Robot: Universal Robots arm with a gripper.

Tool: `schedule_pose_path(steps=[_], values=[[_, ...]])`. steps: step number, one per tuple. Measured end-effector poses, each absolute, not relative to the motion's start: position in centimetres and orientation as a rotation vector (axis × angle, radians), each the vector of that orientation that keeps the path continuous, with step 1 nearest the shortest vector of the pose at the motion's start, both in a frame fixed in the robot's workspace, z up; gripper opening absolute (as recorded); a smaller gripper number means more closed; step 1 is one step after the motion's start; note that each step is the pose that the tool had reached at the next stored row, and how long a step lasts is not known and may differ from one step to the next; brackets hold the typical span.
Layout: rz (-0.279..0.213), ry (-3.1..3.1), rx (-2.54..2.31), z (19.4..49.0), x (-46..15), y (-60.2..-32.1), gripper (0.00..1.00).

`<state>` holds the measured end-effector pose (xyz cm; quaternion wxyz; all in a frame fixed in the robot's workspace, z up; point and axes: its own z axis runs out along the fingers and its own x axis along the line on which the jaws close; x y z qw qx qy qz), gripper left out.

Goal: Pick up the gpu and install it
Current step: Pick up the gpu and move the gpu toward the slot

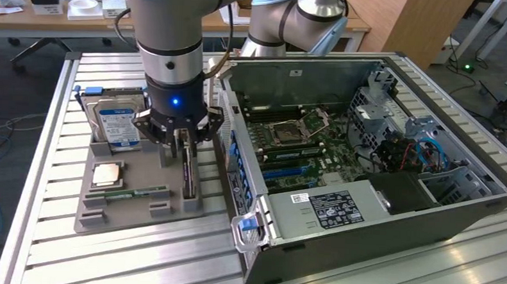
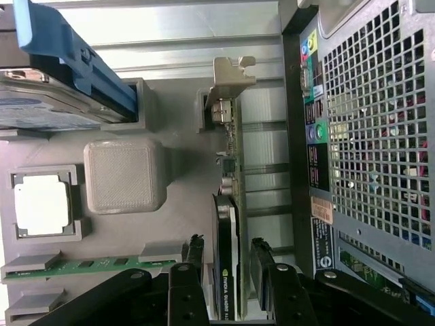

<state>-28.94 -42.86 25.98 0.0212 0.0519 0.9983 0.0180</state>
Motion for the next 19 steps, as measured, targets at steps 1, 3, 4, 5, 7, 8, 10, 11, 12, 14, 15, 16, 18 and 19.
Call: schedule_pose_path(steps=[1,3,4,5,7,8,10,11,12,14,15,16,18,19], values=[[0.056,3.095,0.161,25.8,-28.9,-42.9,0.42],[0.056,3.095,0.161,25.4,-28.9,-42.9,0.42],[0.056,3.095,0.161,25.2,-28.9,-42.9,0.42],[0.056,3.095,0.161,25.1,-28.9,-42.9,0.42],[0.056,3.095,0.161,24.7,-28.9,-42.9,0.42],[0.056,3.095,0.161,24.5,-28.9,-42.9,0.42],[0.056,3.095,0.161,24.2,-28.9,-42.9,0.42],[0.056,3.095,0.161,24.0,-28.9,-42.9,0.42],[0.056,3.095,0.161,23.8,-28.9,-42.9,0.42],[0.056,3.095,0.161,23.5,-28.9,-42.9,0.42],[0.056,3.095,0.161,23.4,-28.9,-42.9,0.42],[0.056,3.095,0.161,23.2,-28.9,-42.9,0.42],[0.056,3.095,0.161,23.0,-28.9,-42.9,0.42],[0.056,3.095,0.161,23.0,-28.9,-42.9,0.42]])
